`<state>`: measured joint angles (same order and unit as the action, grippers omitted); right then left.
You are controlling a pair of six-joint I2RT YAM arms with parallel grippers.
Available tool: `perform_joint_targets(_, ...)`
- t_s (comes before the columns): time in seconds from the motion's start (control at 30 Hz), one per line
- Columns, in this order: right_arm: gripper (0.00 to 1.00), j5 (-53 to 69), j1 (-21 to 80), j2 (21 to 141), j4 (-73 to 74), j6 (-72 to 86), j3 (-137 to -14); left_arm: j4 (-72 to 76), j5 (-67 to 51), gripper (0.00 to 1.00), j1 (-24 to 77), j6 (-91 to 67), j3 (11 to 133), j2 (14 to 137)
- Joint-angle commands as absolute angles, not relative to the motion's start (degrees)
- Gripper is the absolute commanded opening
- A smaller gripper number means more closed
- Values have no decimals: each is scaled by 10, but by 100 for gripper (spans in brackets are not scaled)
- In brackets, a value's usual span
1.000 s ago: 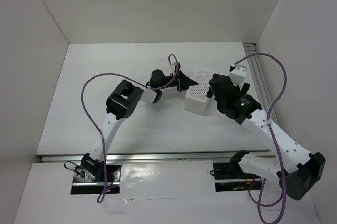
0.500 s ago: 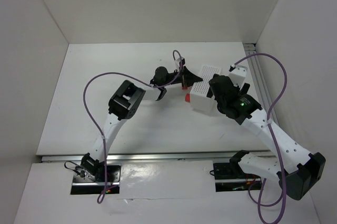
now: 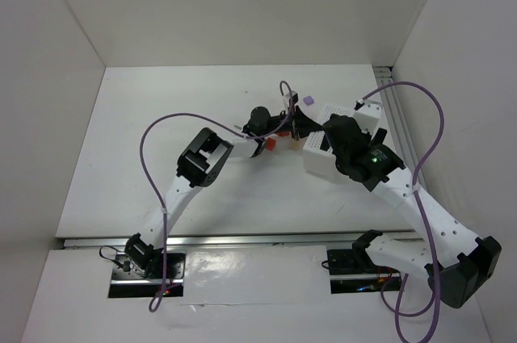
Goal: Build the wood block tower
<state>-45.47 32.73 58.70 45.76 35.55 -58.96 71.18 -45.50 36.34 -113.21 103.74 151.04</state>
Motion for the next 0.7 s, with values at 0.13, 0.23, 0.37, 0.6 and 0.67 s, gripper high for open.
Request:
perform_joint_targets(0.13,100,-461,324,565,489,359,-661,994,-506,0,363,-1233,1049,1446)
perform_joint_targets(0.23,100,-455,324,565,496,353,-685,950,-526,0,363,-1199,1029,1416)
perform_joint_targets(0.37,100,-461,324,555,501,348,-699,933,-539,0,368,-1193,1041,1410)
perform_joint_targets(0.6,100,-456,324,530,501,330,-738,733,-638,0,363,-1011,998,1305)
perform_joint_targets(0.67,100,-450,324,523,488,322,-751,572,-656,0,358,-932,998,1255)
